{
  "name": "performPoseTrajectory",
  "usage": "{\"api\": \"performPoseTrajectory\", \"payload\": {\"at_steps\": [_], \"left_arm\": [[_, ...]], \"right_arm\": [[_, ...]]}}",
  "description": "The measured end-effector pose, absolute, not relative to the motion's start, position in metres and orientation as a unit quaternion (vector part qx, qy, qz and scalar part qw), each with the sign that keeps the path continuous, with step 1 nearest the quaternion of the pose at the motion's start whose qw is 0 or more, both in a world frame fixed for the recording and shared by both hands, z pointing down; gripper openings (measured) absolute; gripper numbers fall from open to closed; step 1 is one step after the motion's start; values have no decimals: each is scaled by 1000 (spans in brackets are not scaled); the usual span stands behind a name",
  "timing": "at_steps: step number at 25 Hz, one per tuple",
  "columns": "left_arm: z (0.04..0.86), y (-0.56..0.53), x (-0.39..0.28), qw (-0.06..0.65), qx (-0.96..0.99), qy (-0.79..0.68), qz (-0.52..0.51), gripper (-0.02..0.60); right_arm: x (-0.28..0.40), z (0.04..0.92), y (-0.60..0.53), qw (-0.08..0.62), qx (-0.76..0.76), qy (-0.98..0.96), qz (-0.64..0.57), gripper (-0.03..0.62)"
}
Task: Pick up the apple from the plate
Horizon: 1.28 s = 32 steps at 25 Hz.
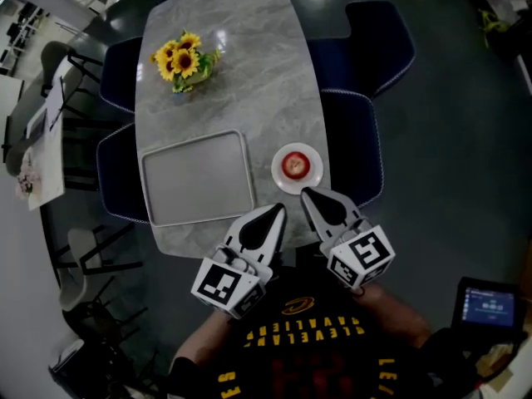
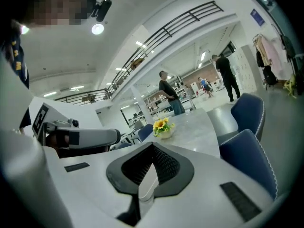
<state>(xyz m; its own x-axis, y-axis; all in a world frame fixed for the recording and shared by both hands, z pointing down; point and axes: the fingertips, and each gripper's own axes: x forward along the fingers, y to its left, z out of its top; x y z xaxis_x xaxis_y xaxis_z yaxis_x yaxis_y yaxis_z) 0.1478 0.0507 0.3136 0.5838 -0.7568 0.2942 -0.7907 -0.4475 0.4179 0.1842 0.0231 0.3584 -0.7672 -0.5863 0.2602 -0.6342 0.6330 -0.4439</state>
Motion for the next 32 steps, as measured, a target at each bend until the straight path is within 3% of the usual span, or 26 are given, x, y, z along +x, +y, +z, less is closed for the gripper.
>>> {"api": "performPoseTrajectory", "payload": {"at_steps": [19, 32], "left_arm": [[226, 153, 33, 158, 899, -408, -30, 0], [226, 162, 30, 136, 913, -383, -26, 0]], "right_arm": [[58, 248, 141, -8, 392, -916, 91, 5], [55, 243, 148, -9, 406, -911, 76, 5]]}}
